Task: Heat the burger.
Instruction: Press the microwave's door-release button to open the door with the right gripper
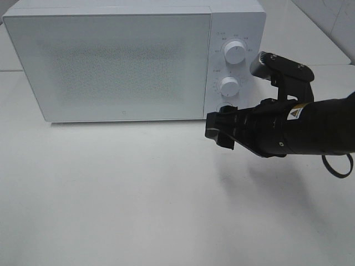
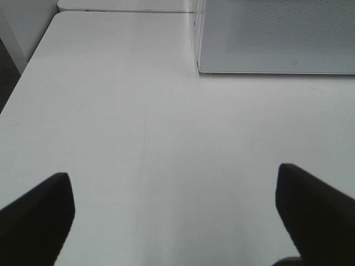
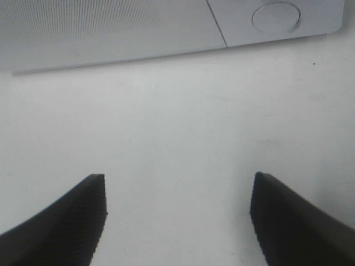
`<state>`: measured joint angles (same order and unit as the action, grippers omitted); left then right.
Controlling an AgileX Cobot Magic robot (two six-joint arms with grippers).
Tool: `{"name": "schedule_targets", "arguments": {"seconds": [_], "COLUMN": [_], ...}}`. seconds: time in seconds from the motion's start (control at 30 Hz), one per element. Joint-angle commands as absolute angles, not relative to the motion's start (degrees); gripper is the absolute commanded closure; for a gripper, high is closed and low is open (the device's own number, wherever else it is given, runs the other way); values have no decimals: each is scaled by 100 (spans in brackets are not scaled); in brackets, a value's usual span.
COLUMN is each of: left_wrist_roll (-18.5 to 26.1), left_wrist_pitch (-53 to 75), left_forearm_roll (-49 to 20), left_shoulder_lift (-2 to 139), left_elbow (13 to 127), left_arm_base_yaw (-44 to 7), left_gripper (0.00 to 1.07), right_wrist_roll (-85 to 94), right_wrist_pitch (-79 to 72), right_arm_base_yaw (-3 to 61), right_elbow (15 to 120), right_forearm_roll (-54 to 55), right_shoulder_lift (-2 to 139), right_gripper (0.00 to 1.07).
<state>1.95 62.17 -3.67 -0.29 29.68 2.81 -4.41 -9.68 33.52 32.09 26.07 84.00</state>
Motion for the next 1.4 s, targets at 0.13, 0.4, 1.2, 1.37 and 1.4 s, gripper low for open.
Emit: {"name": "schedule_targets", "arguments": {"seconds": [0.13, 0.4, 1.2, 1.37, 1.4], "left_wrist_roll": [178, 178, 178, 178, 178], "left_wrist_pitch": [6136, 6136, 6136, 6136, 6136], "left_forearm_roll": [-350, -350, -350, -350, -350], "left_shoulder_lift": [-132, -132, -132, -132, -132], "left_elbow": [2956, 2956, 2956, 2956, 2956], "left_arm_base_yaw": [275, 275, 275, 275, 275], "left_gripper": [13, 13, 13, 13, 13], "right_wrist_roll": [74, -286, -115, 0, 0], "right_wrist_pitch": [1106, 3134, 5460, 5770, 5770], "right_arm_base_yaw": [3083, 3083, 2922, 2166, 2166], "right_elbow": [3770, 4435, 4549, 4538, 4538], "right_forearm_roll": [1518, 327, 97, 97, 97], "right_shoulder_lift": [8079, 7672, 4377, 3627, 3627], "right_gripper": [36, 36, 36, 36, 36]}}
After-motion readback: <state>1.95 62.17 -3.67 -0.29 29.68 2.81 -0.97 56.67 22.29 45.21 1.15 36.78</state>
